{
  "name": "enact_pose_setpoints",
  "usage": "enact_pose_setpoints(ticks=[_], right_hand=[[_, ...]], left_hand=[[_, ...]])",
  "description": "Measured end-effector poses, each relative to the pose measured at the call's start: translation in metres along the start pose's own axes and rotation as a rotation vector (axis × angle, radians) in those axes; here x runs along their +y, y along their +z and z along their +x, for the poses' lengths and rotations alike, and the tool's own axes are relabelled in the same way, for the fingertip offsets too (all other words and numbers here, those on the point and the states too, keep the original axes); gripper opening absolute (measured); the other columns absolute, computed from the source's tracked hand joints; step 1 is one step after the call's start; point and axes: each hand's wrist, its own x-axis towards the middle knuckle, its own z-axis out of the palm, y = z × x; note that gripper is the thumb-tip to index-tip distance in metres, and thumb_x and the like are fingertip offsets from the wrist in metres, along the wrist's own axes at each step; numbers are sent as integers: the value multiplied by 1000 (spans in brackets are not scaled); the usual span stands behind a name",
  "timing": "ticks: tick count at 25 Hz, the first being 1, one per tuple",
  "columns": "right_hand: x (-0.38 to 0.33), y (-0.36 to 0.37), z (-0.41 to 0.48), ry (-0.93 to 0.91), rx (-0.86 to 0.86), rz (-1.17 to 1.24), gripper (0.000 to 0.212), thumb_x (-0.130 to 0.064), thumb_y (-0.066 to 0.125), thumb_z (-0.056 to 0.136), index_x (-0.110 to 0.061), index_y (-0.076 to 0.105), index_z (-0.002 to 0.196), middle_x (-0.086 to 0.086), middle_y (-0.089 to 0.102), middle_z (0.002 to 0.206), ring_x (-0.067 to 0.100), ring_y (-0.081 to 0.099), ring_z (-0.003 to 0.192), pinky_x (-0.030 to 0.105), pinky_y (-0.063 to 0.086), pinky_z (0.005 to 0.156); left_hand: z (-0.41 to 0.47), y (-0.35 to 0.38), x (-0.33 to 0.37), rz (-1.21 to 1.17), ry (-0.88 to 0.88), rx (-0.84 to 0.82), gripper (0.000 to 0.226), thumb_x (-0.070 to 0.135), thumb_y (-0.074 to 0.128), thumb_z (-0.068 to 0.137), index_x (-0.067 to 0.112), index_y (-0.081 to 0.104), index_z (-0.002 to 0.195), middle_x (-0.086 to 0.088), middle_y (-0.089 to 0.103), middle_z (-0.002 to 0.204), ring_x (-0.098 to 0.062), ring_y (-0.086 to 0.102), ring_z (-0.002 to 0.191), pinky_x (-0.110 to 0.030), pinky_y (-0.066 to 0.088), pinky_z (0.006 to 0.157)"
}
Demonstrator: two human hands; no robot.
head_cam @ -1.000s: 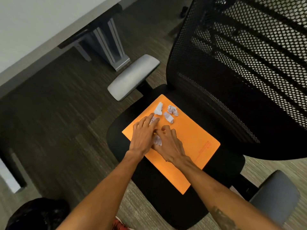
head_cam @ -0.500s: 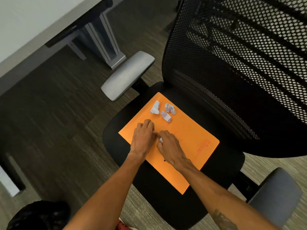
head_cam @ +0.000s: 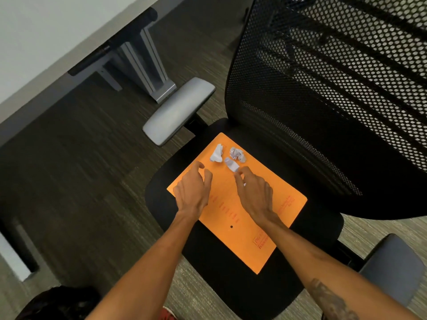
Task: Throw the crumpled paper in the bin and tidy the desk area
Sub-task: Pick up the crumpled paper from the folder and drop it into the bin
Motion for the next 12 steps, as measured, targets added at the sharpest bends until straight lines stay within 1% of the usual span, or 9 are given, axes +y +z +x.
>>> enact_pose_setpoints(ticks=[1, 3, 4, 5, 7, 9, 10, 12], right_hand=[[-2, -1, 6, -27, 5, -17, 23, -30, 44, 104, -22, 56, 121, -2, 64, 88, 14, 59, 66, 37, 51, 58], [-4, 0, 20, -93, -13, -60, 35, -20, 46, 103, -20, 46, 138, 2, 58, 111, 13, 54, 61, 30, 43, 49], [-4, 2, 27, -117, -36, -81, 42, -19, 48, 102, -21, 41, 143, 3, 52, 120, 13, 50, 59, 28, 38, 46], [-5, 5, 33, -126, -65, -90, 46, -20, 50, 102, -23, 37, 147, 5, 47, 125, 12, 48, 59, 26, 35, 47], [-6, 9, 40, -132, -124, -97, 51, -27, 52, 102, -27, 32, 149, 6, 42, 129, 12, 49, 65, 24, 34, 49], [-8, 12, 42, -127, -170, -96, 51, -30, 54, 101, -29, 32, 148, 8, 40, 132, 14, 53, 72, 24, 38, 54], [-9, 14, 41, -119, -187, -88, 49, -31, 53, 101, -29, 34, 146, 8, 40, 133, 18, 56, 77, 26, 42, 57], [-9, 18, 38, -113, -197, -86, 42, -30, 53, 101, -25, 40, 141, 9, 40, 134, 24, 62, 85, 30, 45, 62]], left_hand=[[6, -1, 2, 31, 41, 1, 30, 43, 47, 100, 24, 51, 123, 10, 61, 80, -8, 54, 62, -30, 36, 60], [18, -1, 7, 64, 162, -42, 43, 48, 51, 99, 25, 43, 134, 9, 54, 103, -10, 56, 67, -30, 38, 57], [25, 2, 9, 93, 220, -78, 49, 47, 54, 97, 26, 38, 138, 7, 49, 114, -12, 59, 70, -29, 40, 56], [33, 7, 10, 134, 267, -113, 54, 46, 58, 96, 29, 35, 141, 5, 44, 124, -15, 61, 71, -29, 41, 54], [46, 19, 10, 216, 326, -166, 62, 41, 66, 91, 32, 34, 144, 2, 35, 142, -16, 64, 75, -26, 42, 53], [52, 30, 8, 295, 367, -178, 63, 40, 70, 89, 33, 39, 143, -1, 28, 153, -14, 62, 78, -25, 46, 51], [53, 33, 6, 323, 371, -176, 60, 39, 71, 89, 32, 42, 141, -1, 27, 155, -14, 61, 81, -26, 50, 52], [51, 37, 4, 333, 375, -171, 50, 34, 68, 91, 29, 47, 136, 0, 33, 151, -17, 64, 90, -27, 54, 57]])
